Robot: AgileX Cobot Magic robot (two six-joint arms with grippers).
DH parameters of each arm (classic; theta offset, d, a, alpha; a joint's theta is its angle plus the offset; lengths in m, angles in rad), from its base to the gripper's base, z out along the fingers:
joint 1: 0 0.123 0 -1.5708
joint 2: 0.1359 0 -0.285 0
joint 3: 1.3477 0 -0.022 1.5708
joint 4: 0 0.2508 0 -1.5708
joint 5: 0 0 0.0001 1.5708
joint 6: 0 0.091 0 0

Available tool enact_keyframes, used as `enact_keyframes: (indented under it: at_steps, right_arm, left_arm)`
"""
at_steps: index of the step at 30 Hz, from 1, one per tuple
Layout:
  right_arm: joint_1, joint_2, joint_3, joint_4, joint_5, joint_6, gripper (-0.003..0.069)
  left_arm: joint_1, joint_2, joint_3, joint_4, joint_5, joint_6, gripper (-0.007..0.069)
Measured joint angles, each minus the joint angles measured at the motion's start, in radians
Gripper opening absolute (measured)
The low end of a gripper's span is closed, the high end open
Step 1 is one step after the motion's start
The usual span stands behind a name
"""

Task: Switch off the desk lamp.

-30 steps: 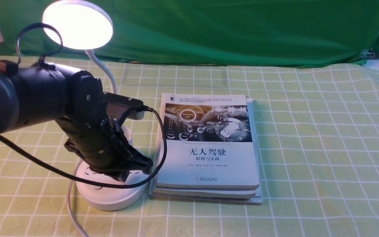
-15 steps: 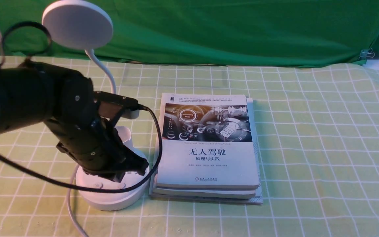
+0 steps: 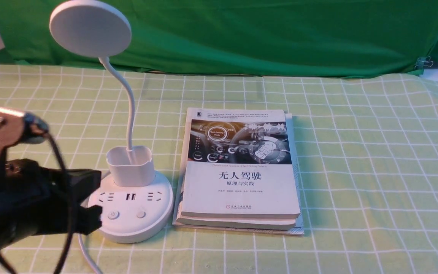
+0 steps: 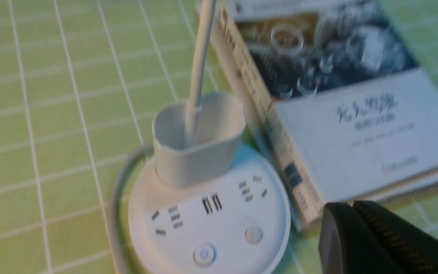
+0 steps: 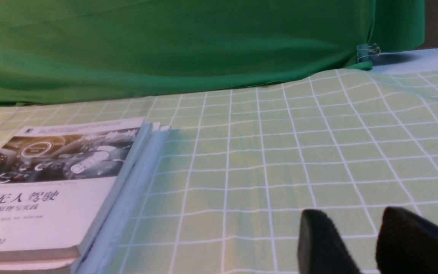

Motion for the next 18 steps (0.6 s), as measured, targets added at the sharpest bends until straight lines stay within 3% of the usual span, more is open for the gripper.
enact_keyframes:
  at_steps: [6, 18]
  right_arm:
    - [0.000, 0.000, 0.000, 0.000, 0.000, 0.000, 0.0238]
    - [0.000, 0.000, 0.000, 0.000, 0.000, 0.000, 0.0238]
  left_arm:
    - [0.000, -0.192, 0.146, 0.037, -0.122, 0.000, 0.0001]
    - [0.000, -0.237, 0.204, 0.149, -0.145, 0.000, 0.0001]
